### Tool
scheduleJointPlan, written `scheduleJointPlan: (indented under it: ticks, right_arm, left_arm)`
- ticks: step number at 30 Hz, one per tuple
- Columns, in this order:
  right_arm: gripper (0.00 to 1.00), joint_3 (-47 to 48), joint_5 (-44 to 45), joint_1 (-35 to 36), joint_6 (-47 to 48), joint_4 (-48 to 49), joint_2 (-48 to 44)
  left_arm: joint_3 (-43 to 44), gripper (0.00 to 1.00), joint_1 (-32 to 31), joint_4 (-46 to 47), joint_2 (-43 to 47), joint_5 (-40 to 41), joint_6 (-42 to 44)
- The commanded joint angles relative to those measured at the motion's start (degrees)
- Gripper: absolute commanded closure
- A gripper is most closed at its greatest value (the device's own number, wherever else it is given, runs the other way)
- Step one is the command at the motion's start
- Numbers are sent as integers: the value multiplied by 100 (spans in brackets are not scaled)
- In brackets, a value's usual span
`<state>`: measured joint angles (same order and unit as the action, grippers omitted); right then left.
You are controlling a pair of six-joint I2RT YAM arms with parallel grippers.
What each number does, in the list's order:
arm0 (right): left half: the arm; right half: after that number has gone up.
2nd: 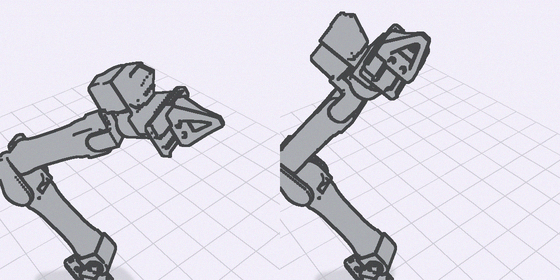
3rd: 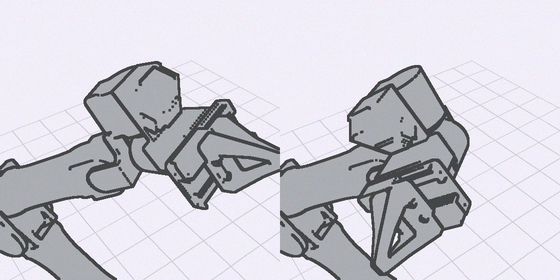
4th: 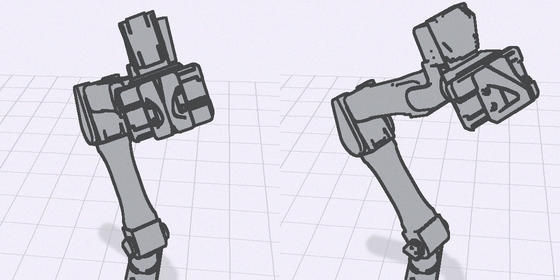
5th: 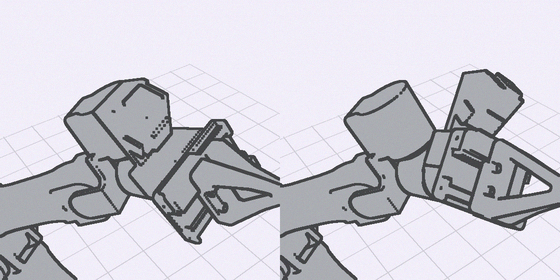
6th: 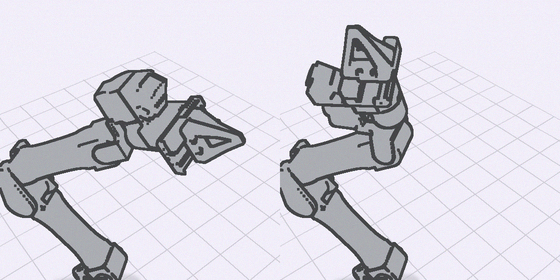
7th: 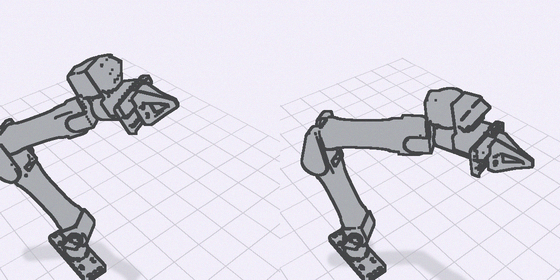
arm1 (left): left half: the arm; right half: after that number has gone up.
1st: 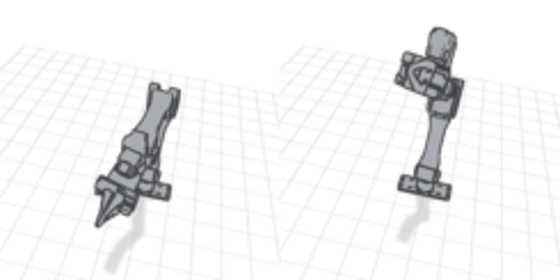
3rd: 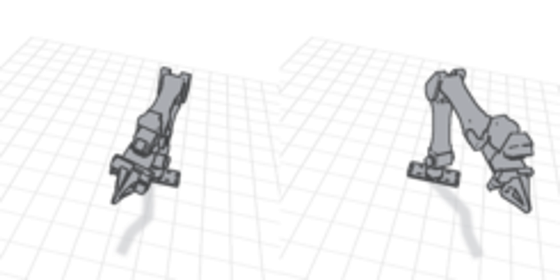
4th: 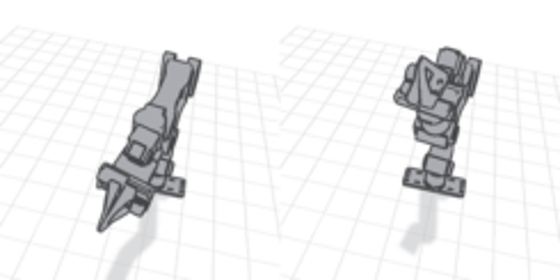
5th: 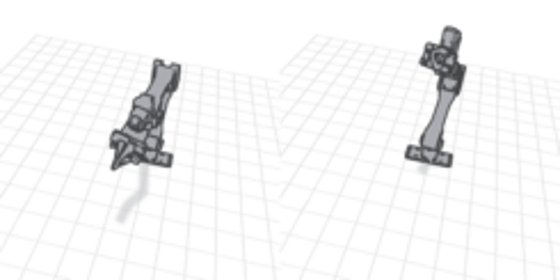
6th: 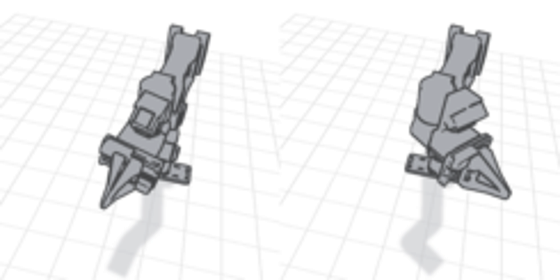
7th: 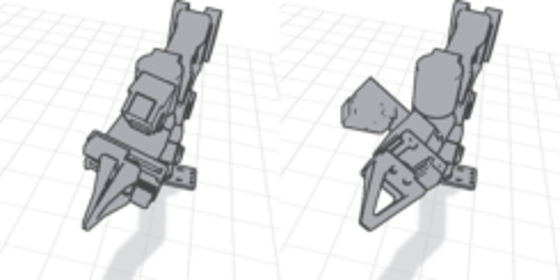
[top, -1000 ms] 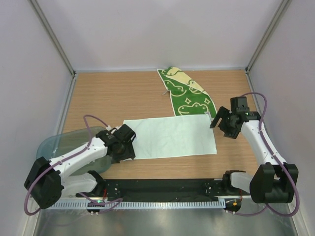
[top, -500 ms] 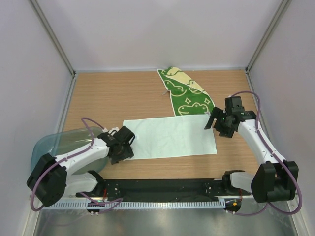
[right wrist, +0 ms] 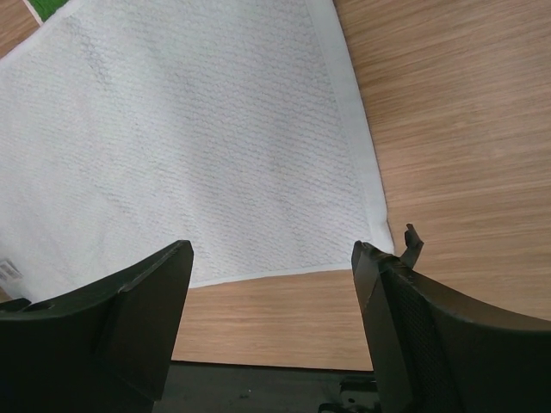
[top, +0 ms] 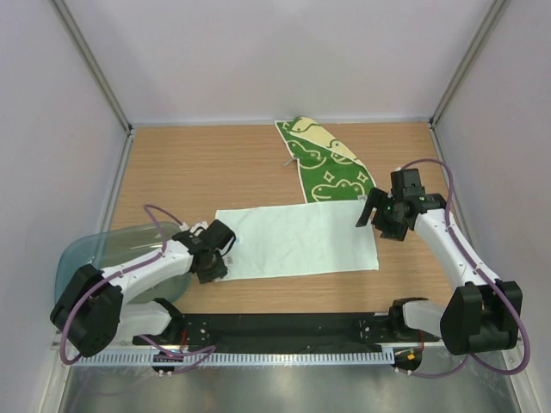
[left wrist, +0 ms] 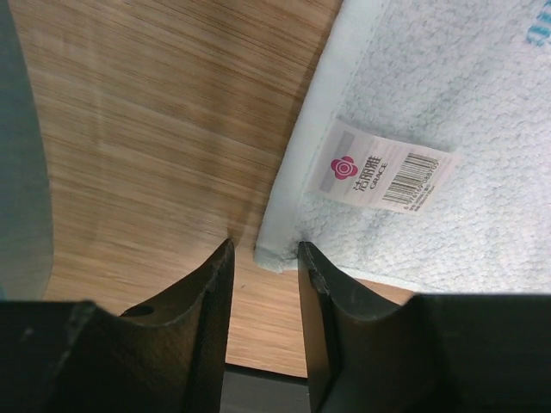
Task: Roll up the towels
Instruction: Flatten the towel
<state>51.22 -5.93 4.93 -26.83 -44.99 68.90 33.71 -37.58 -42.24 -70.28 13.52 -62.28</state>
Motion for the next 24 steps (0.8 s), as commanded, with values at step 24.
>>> scheduleJointPlan:
  ticks: [24]
  right_arm:
    - [38, -1421, 321, -133, -1491, -45, -290]
  left_arm:
    - [39, 100, 479, 550, 31, -218, 761]
